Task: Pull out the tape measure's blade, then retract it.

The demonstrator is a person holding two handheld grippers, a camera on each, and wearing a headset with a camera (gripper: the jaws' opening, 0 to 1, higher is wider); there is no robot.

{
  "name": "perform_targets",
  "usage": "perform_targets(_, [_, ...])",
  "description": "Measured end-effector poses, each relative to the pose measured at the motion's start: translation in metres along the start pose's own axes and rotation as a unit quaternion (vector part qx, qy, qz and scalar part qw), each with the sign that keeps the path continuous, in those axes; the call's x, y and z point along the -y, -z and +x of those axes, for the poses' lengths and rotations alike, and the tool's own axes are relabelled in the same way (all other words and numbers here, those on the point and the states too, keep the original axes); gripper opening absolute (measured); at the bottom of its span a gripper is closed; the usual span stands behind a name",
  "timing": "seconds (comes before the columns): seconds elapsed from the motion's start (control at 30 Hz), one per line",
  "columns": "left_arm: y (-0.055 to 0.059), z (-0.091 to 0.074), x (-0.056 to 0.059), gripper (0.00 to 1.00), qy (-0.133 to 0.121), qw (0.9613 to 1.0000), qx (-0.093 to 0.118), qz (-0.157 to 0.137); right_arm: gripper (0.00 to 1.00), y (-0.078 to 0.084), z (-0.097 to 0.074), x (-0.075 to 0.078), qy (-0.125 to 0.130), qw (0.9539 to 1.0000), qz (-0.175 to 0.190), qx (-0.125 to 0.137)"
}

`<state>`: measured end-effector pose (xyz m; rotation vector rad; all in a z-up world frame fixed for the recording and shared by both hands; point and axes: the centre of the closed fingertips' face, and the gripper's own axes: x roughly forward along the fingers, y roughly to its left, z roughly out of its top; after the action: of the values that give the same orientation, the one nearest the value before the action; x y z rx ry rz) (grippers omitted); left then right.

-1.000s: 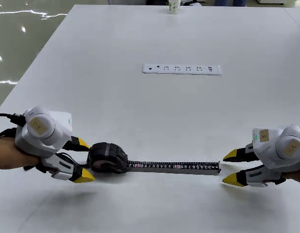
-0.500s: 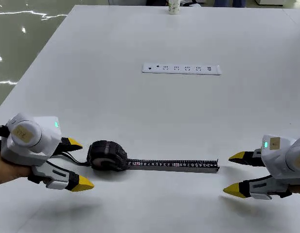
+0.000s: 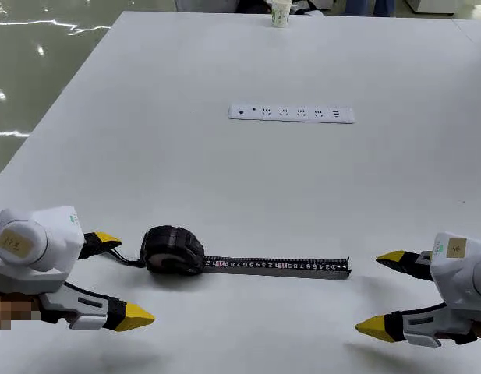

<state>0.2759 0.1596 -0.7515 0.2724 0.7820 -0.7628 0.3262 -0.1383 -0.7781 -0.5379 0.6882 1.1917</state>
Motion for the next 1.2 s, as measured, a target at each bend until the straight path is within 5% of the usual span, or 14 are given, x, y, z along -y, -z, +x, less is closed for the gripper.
perform_targets(0.8, [-0.003, -0.004, 0.017, 0.98, -0.056, 0.9950, 0.053, -0.064, 0.95, -0.010, -0.011, -0.016, 0.040, 0.9974, 0.052, 0.030])
perform_targets(1.2, [-0.004, -0.005, 0.026, 0.99, -0.085, 0.9902, 0.071, -0.085, 0.99, -0.013, -0.014, -0.022, 0.055, 0.9947, 0.077, 0.041])
